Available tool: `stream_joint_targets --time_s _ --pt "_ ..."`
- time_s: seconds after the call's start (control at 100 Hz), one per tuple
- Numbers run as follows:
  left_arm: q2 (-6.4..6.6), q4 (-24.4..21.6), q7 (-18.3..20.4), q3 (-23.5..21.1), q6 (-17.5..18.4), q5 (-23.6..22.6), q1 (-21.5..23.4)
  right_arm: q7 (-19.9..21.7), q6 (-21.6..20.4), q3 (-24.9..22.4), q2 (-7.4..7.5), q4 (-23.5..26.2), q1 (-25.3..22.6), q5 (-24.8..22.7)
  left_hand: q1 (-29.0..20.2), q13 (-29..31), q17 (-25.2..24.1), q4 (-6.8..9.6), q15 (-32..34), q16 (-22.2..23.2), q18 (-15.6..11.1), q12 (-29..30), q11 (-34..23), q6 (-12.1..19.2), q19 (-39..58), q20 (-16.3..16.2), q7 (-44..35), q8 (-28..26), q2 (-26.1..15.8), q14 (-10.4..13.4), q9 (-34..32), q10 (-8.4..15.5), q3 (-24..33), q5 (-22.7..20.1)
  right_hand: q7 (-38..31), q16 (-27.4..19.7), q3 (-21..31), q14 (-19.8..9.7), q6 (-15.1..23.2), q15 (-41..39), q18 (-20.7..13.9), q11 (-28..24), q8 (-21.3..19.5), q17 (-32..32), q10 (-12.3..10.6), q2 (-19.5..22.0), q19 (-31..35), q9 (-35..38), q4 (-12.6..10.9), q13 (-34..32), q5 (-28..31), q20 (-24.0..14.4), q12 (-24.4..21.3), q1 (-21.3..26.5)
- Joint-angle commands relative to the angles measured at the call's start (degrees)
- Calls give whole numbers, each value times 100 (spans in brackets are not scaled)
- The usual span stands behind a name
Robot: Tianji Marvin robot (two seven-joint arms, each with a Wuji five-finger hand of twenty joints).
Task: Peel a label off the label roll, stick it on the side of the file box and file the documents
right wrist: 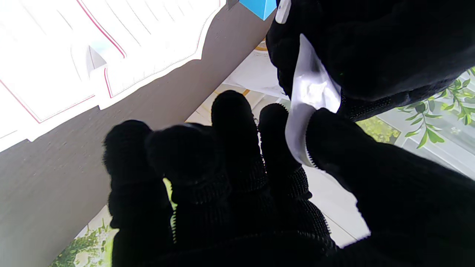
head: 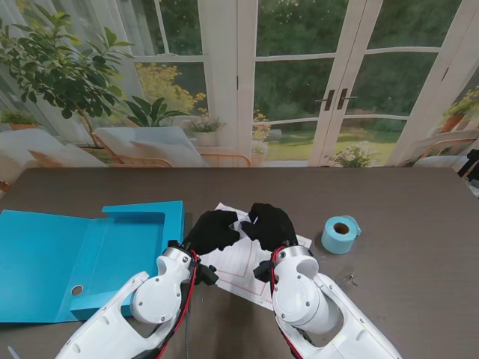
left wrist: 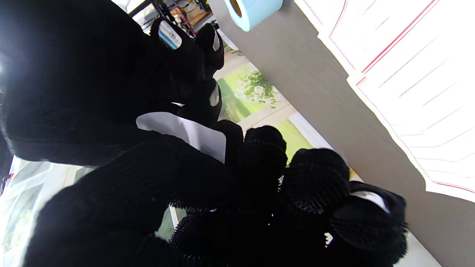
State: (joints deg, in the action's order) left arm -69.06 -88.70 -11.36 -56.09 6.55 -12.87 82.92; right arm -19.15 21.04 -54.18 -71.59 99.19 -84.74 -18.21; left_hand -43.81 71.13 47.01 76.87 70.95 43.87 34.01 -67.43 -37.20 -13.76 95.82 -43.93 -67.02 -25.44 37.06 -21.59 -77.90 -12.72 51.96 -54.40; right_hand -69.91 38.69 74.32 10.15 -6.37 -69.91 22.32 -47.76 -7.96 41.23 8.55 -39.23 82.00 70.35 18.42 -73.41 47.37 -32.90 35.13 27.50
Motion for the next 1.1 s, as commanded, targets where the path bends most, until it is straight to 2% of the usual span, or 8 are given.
stream_joint_targets --time_s 0.0,0.15,0.4,0.72,0.83,0.97,1.03,1.09 --pt "-8 -15 114 -3 5 17 3 138 -104 20 0 -27 -4 -68 77 105 -48 183 -24 114 166 -62 34 -249 146 -92 -130 -84 37 -205 -110 121 24 113 -225 153 259 -195 73 -282 31 -32 -8 988 -110 -271 306 378 152 -155 152 24 87 135" --pt "-14 -12 94 -8 -2 22 11 186 -212 26 29 -68 10 -132 78 103 -54 182 -29 119 168 -63 37 -250 141 -96 -126 -83 28 -219 -109 117 27 116 -288 396 472 -346 -15 -777 -1 -171 -370 1258 -190 -491 408 731 183 -167 382 37 411 121" --pt "-4 -47 127 -22 -27 39 42 235 -414 24 58 -156 63 -174 187 -119 -341 94 -82 214 155 -192 86 -259 -47 -165 -91 -91 -171 -303 58 -12 39 219 -335 916 924 -932 -77 -1716 -105 -547 -993 1994 -383 -668 646 1222 351 -190 680 -141 1102 -138" --pt "-2 -84 135 -56 -38 75 85 475 -356 -47 99 -83 31 32 253 -732 -1073 0 -655 208 224 -223 469 -290 -738 -390 -28 -100 -237 -652 348 -251 -43 362 -596 1360 1325 -1103 -199 -2564 -221 -1441 -1593 2326 -449 -928 1400 1281 366 -186 947 -746 1409 -314" --pt "-14 -120 132 -66 -82 169 113 505 -365 -59 107 -79 30 52 331 -1061 -1460 -128 -1025 187 335 46 834 -386 -1115 -485 213 -9 -286 -897 604 -508 -174 480 -602 1400 1396 -1149 -195 -2623 -312 -1536 -1684 2356 -453 -1018 1500 1283 356 -190 976 -792 1382 -309" --pt "-18 -177 121 -102 -153 212 167 520 -378 -83 107 -91 34 97 391 -1486 -1943 -148 -1578 84 310 572 1225 -489 -1559 -513 909 360 -432 -1059 945 -706 -310 517 -579 1425 1425 -1206 -208 -2637 -366 -1564 -1743 2360 -426 -1045 1528 1277 369 -189 990 -814 1350 -282" --pt "-20 -196 109 -120 -177 217 191 532 -377 -101 106 -98 36 133 396 -1718 -2238 -104 -1957 -30 256 1029 1410 -546 -1790 -419 1420 462 -541 -1108 1161 -794 -526 486 -574 1429 1418 -1193 -200 -2636 -373 -1567 -1755 2360 -422 -1047 1528 1277 375 -190 988 -817 1343 -271" --pt "-24 -211 98 -134 -194 243 213 543 -369 -116 106 -106 39 165 379 -1942 -2504 -42 -2293 -144 201 2044 1520 -612 -1937 -315 2045 441 -676 -1168 1393 -885 -822 473 -571 1432 1411 -1200 -199 -2638 -374 -1570 -1761 2360 -420 -1046 1527 1276 379 -191 989 -819 1339 -265"
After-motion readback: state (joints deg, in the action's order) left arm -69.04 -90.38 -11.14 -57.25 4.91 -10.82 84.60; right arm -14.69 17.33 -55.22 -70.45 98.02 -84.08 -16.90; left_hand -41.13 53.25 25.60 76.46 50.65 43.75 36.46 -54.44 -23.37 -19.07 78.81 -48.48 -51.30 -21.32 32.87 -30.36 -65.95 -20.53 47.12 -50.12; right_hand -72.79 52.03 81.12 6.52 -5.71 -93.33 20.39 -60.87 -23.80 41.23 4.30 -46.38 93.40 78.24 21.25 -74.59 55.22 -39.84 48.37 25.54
